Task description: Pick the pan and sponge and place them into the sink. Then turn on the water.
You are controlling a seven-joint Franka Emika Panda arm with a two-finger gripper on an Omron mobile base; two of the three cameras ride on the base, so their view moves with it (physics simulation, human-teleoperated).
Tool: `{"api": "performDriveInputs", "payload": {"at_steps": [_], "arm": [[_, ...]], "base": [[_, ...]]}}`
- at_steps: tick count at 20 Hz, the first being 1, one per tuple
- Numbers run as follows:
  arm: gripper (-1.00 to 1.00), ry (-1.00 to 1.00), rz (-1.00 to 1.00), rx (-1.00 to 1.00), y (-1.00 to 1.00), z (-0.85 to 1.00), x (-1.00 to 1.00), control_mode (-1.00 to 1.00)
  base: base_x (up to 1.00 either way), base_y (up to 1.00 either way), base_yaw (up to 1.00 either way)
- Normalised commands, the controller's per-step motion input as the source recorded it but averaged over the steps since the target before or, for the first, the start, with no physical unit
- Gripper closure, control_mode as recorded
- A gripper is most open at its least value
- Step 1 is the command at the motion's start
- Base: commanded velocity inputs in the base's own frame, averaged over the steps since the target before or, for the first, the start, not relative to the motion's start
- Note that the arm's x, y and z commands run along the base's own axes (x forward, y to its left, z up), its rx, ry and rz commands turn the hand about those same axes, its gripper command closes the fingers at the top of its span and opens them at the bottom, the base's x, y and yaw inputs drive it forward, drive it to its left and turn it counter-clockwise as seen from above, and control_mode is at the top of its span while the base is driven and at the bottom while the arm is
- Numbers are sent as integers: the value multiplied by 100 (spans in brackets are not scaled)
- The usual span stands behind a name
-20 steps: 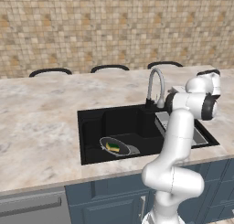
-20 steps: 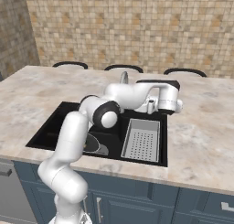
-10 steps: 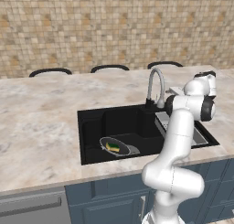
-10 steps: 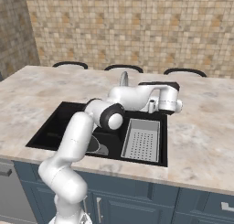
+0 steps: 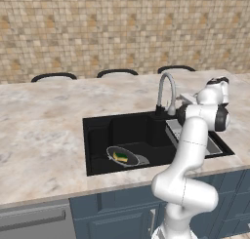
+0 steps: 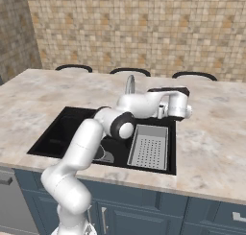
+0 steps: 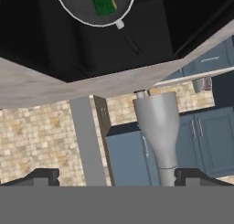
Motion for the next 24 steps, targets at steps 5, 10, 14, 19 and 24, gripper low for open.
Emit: {"api": "performDriveInputs", "payload": {"at_steps": [5, 10, 14, 19, 24], "arm": [[-100, 1, 0, 0, 0, -18, 14, -100], [-100, 0, -1, 0, 0, -10, 17, -100], [-100, 0, -1, 0, 0, -3, 18, -100], [-100, 0, -1, 0, 1, -5, 15, -100], [-100, 0, -1, 0, 3, -11, 12, -100]], "base": [[0, 0, 0], [0, 0, 0], [0, 0, 0], [0, 0, 0], [0, 0, 0]]}}
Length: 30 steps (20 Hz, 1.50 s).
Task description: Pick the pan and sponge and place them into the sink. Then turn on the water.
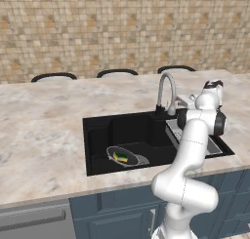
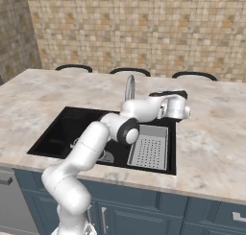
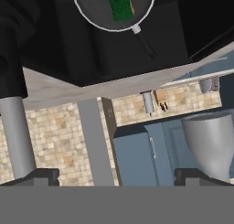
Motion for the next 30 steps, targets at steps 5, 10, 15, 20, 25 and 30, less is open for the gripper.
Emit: {"api": "performDriveInputs", "payload": {"at_steps": [5, 10, 15, 20, 25, 30], "arm": [[-100, 0, -1, 0, 7, -14, 13, -100], [-100, 0, -3, 0, 7, -12, 14, -100], [-100, -1, -4, 0, 5, -9, 15, -100], [-100, 0, -4, 0, 0, -6, 18, -100], [-100, 0, -4, 1, 1, -12, 15, -100], [-100, 0, -5, 1, 0, -18, 20, -100]], "base": [[0, 0, 0], [0, 0, 0], [0, 0, 0], [0, 0, 0], [0, 0, 0], [0, 0, 0]]}}
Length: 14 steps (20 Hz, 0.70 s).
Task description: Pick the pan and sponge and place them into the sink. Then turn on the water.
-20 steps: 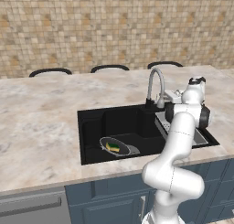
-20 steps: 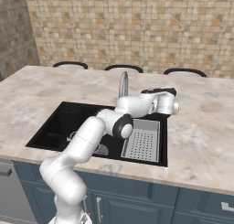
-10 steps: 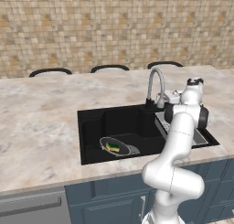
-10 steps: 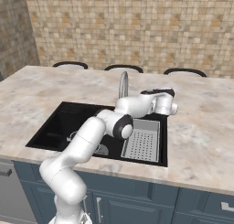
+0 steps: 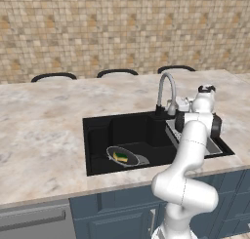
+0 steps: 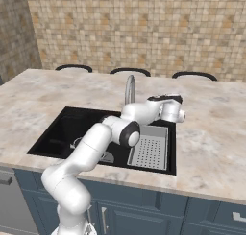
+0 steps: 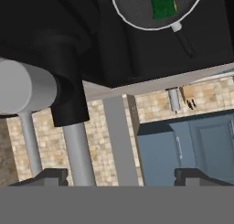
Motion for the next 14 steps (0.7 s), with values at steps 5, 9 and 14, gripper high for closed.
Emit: {"api": "performDriveInputs", "payload": {"at_steps": [5, 9, 14], "arm": [[-100, 0, -4, 0, -2, -16, 27, -100], [-100, 0, -4, 0, -3, -16, 27, -100], [-100, 0, -4, 0, 0, -27, 21, -100]], "base": [[0, 0, 0], [0, 0, 0], [0, 0, 0]]}}
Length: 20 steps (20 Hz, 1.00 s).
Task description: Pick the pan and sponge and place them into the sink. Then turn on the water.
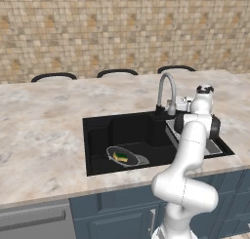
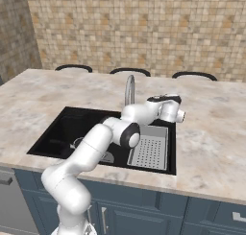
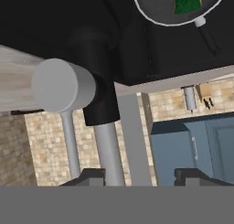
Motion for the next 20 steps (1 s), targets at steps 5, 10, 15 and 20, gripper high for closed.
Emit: {"api": "performDriveInputs", "payload": {"at_steps": [5, 10, 15, 20], "arm": [[-100, 0, -5, 0, 2, -37, 26, -100], [-100, 0, -5, -1, -9, -38, 29, -100], [-100, 0, -6, 0, -43, -5, 14, -100], [-100, 0, -9, 0, -21, -17, 25, -100]], "base": [[0, 0, 0], [0, 0, 0], [0, 0, 0], [0, 0, 0]]}}
